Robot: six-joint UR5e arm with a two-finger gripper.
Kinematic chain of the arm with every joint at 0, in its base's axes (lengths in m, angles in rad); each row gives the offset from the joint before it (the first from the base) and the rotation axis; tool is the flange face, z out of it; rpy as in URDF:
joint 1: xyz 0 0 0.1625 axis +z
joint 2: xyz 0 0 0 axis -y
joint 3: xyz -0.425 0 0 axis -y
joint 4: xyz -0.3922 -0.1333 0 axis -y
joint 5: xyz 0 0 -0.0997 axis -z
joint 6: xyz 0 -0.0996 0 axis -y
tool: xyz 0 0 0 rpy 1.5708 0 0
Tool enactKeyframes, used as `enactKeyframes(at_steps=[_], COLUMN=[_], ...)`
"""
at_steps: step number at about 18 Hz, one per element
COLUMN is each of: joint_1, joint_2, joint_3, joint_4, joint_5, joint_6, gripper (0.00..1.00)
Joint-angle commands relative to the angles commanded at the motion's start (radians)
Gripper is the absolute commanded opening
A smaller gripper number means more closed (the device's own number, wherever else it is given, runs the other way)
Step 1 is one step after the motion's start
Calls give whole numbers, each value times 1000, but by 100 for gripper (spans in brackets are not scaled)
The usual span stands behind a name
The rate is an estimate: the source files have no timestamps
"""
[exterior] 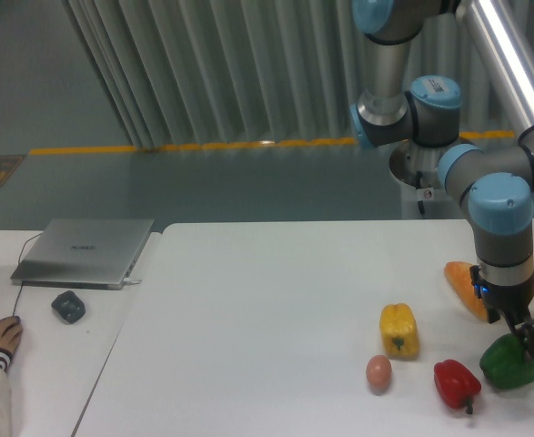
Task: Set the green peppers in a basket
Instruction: 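Lower the open gripper over the green bell pepper, then close the gripper on the green bell pepper, then lift the green bell pepper and carry it away from the table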
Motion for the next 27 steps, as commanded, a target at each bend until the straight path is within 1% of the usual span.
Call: enactKeyframes(at_steps=[7, 11, 13, 14, 16, 18, 20, 23, 25, 27], joint_1=[0, -2, -6, -6, -5, -5, -5, -5, -3, 2], joint_2=[-26, -34, -34, -34, -34, -32, -31, -25, -15, 6], joint_3=[12, 15, 17, 18, 18, 20, 24, 40, 47, 60], joint_4=[14, 14, 14, 14, 14, 12, 11, 2, -18, -41], joint_5=[0, 46, 49, 49, 49, 49, 52, 51, 49, 43], joint_6=[2, 2, -2, -2, -3, -3, -5, -3, -3, 0], gripper=[100, 100, 87, 77, 66, 50, 36, 29, 29, 29])
